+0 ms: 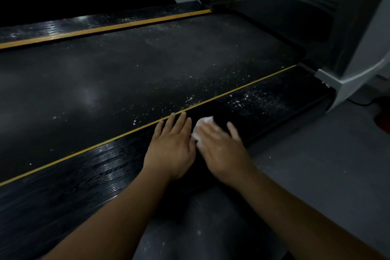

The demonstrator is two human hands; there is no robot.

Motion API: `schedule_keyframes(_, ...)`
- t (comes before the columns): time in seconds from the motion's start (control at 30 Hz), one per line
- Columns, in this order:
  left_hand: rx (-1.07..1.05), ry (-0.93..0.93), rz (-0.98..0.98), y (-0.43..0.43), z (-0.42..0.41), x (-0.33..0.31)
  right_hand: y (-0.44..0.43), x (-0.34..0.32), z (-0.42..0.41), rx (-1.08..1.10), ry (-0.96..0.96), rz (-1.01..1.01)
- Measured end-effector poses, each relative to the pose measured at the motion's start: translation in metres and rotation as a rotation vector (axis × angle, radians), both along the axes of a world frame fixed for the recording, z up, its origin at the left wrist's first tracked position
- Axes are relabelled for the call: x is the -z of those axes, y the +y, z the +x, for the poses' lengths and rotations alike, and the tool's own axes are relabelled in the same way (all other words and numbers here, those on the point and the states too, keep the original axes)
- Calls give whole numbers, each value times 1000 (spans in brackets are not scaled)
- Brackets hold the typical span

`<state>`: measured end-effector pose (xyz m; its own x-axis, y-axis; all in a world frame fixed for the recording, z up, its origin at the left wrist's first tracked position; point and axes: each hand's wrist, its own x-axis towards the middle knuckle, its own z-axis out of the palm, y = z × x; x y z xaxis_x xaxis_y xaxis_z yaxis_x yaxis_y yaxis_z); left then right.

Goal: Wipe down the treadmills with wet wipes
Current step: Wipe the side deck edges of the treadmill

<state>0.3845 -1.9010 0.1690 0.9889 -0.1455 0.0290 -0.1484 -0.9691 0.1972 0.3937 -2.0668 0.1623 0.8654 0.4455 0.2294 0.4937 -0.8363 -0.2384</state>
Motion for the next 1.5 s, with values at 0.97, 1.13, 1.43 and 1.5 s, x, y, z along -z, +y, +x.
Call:
schedule_keyframes(0.97, 0, -37, 0, 31, -11, 2, 23, -18, 58, 169, 171, -132)
schedule_keyframes(1.13, 4, -29, -9, 32, -10, 2, 37, -17, 44, -61, 176, 4)
schedule_keyframes(1.43, -6, -39, -35, 32, -9, 3, 18, -25, 82, 26, -58, -14)
schedule_keyframes(1.5, -4, -38, -29, 31, -8, 3, 18, -24, 86, 109, 3, -47)
